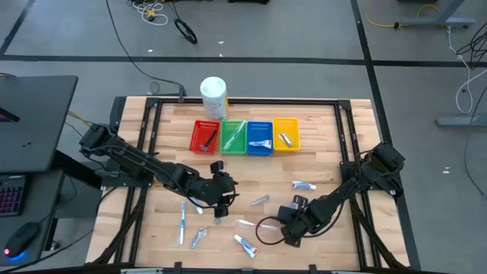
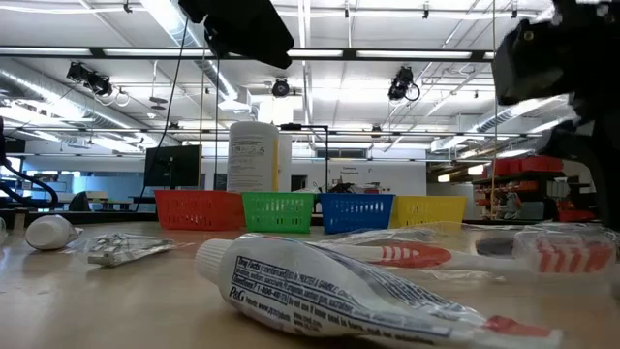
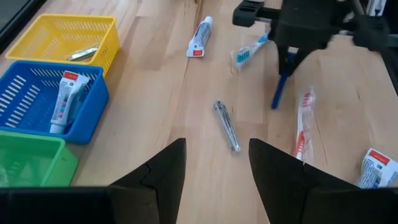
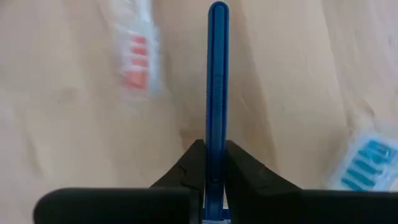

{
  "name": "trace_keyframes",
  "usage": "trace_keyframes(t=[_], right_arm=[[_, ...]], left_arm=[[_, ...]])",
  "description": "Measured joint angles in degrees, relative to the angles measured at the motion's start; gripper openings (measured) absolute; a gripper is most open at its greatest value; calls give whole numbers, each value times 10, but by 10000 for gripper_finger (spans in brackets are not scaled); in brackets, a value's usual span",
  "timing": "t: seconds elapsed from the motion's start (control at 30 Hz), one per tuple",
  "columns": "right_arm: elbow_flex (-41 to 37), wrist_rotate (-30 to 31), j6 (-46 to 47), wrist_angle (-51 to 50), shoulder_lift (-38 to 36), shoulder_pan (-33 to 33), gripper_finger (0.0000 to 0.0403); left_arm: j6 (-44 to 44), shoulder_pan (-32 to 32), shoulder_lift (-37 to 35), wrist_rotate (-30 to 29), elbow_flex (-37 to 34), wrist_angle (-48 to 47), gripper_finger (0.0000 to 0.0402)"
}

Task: Pick & Place Travel size toiletries
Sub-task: Put the blue razor into the orange bin

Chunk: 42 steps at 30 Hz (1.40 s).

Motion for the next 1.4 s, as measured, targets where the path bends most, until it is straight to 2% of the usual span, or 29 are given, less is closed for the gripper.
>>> trace_keyframes(t=[0.13, 0.3, 0.47, 0.67, 0.8, 0.93, 1.1, 1.4], right_arm=[[25, 12, -42, -3, 0, -4, 36], [68, 81, -123, -28, 0, -7, 36], [91, 145, -205, -11, -1, -23, 37], [91, 151, -265, 28, -1, -72, 39], [91, 157, -316, 83, -1, -100, 40], [91, 130, -367, 127, -1, -121, 41], [91, 139, -409, 177, -1, -141, 41], [91, 138, -442, 193, -1, -154, 41]], left_arm=[[0, 0, 0, 1, 0, 9, 185], [11, 0, 0, 3, 0, 11, 185], [19, 0, 0, 5, 0, 11, 185], [48, 0, 0, 53, 0, 15, 185], [48, 0, 0, 56, 0, 36, 185], [50, 1, 0, 55, 0, 42, 185], [48, 2, 17, 55, 1, 32, 185], [42, 2, 64, 45, 0, 21, 185]])
